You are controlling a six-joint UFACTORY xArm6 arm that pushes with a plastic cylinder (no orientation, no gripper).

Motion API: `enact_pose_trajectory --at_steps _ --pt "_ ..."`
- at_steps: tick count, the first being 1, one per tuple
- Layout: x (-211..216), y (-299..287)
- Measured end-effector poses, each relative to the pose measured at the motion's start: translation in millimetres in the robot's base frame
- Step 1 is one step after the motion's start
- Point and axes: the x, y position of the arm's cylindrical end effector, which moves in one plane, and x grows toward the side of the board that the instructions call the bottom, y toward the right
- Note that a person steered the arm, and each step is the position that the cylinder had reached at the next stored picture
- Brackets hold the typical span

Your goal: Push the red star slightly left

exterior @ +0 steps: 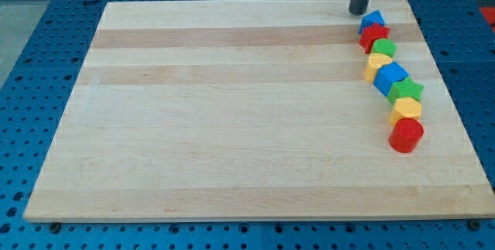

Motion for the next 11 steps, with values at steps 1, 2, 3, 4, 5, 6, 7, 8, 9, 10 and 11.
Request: enact_pose_trajectory --at_steps 1,2,3,4,5,6,7,8,9,10,11 --pt "-7.7 35.1" --pt "-12.6 93.6" --pt "8.2 141.4" --pt "28.9 153.7" --pt "36.7 153.5" --pt "55.1 153.5" --pt "70.4 136.7" --pt "76.0 106.8" --pt "79.5 77.1" --pt "91.3 44.1" --pt "103.7 8.4"
